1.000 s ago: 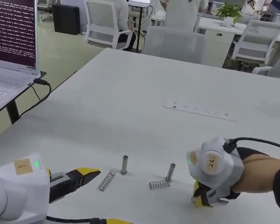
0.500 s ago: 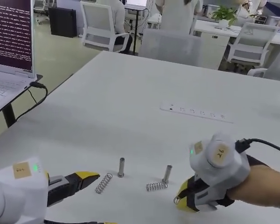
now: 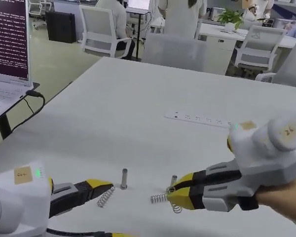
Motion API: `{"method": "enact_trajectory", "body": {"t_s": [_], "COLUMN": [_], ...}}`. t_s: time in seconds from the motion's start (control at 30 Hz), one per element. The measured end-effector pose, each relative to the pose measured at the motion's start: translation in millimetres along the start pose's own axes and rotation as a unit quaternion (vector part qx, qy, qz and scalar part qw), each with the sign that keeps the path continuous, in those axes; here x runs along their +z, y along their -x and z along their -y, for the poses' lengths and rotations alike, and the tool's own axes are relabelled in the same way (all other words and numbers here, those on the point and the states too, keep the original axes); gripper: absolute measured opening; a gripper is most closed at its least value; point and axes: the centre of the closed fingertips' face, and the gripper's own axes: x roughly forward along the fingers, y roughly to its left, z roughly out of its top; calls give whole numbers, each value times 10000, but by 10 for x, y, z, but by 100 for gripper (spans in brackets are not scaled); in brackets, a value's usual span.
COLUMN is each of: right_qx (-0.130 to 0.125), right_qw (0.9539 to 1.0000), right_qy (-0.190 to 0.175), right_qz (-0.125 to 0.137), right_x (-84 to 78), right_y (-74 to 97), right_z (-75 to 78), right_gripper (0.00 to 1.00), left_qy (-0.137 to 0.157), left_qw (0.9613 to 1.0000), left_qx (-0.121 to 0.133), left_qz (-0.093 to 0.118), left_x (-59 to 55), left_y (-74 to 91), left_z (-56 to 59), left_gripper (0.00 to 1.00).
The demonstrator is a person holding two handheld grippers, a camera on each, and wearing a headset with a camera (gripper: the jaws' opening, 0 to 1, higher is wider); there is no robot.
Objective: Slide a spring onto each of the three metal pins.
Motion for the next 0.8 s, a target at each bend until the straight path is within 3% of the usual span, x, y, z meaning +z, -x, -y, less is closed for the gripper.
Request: {"method": "enact_trajectory", "body": {"t_s": [0.13,0.27,0.4,0.5,0.77,0.8], "right_qx": [208,294,424,466,606,744], "right_qw": [9992,9987,9970,9952,9910,9871], "right_qy": [-73,-40,-78,-128,-278,-462], "right_qz": [322,417,645,854,1160,1337], "right_x": [187,276,403,511,639,702], "right_y": [41,29,20,36,54,74], "right_z": [-125,-209,-309,-342,-389,-419], "right_gripper": [8,8,8,8,8,8], "left_qy": [-1,59,163,182,22,10], "left_qw": [9998,9991,9965,9951,9940,9937], "left_qx": [-184,-375,-518,-596,-818,-837], "left_qz": [101,208,631,770,728,742], "left_x": [74,175,444,536,560,568], "left_y": [-18,-17,-38,-69,-168,-172], "left_z": [52,104,97,103,207,214], "left_gripper": [56,50,42,38,25,23]}}
